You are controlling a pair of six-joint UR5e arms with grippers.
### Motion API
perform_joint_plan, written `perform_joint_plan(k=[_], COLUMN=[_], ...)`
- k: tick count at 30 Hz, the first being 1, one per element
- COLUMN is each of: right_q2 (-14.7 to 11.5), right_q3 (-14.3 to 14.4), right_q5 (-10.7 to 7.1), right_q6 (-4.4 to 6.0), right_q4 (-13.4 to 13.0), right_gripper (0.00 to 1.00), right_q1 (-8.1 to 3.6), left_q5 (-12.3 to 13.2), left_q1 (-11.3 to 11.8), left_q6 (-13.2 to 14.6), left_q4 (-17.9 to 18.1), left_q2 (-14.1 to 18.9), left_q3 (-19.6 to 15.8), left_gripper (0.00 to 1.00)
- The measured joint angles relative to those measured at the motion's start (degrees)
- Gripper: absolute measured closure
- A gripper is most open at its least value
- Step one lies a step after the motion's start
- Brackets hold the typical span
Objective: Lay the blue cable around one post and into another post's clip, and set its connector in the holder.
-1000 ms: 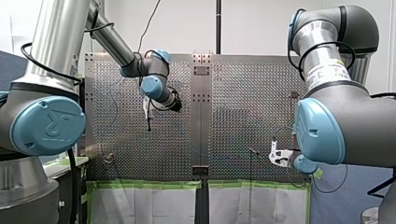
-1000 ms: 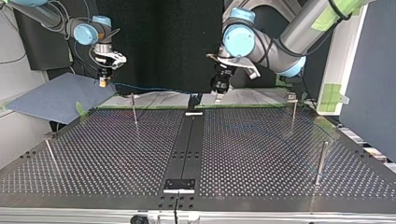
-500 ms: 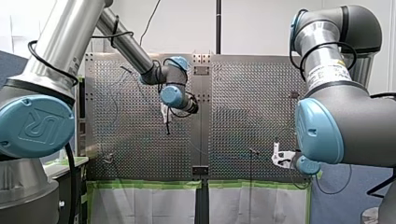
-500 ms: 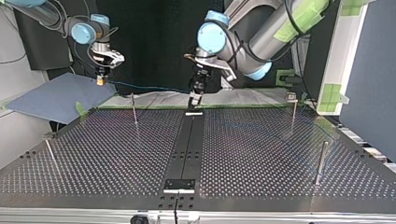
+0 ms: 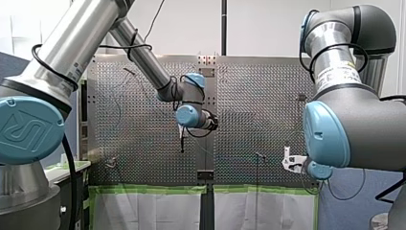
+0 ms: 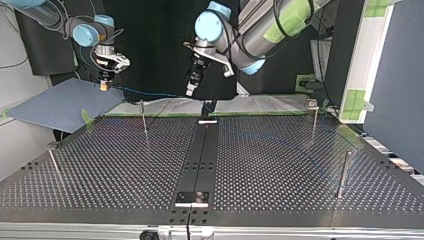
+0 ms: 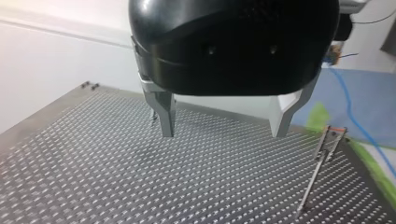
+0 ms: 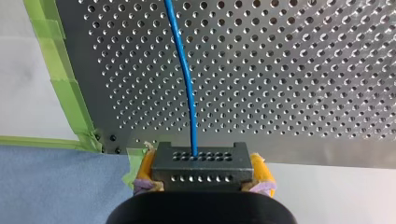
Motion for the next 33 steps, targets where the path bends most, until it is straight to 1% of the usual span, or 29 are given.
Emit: perform_joint_plan(k=[5, 9, 17, 26, 33], right_q2=[0.0, 0.0, 0.0, 0.0, 0.0], right_q3=[0.0, 0.0, 0.0, 0.0, 0.0], right_q5=[-1.55, -2.68, -3.69, -4.91, -5.19], right_q6=[-0.14, -0.09, -0.16, -0.16, -0.19], right_q4=[-0.1, -0.7, -1.3, -1.7, -1.7], right_gripper=[1.00, 1.00, 1.00, 1.00, 1.00], right_q1=[0.11, 0.26, 0.23, 0.10, 0.14], left_q5=[0.0, 0.1, 0.3, 0.1, 0.1], left_q1=[-0.2, 0.0, 0.5, 1.1, 1.1], left_q6=[2.3, 3.0, 3.6, 3.8, 5.0], left_q4=[2.4, 4.4, 9.1, 13.5, 14.7], left_q2=[-2.4, -4.4, -9.1, -13.5, -16.8], left_q3=[0.0, 0.1, 1.6, 2.2, 3.2], left_gripper=[0.00, 0.00, 0.00, 0.00, 0.00])
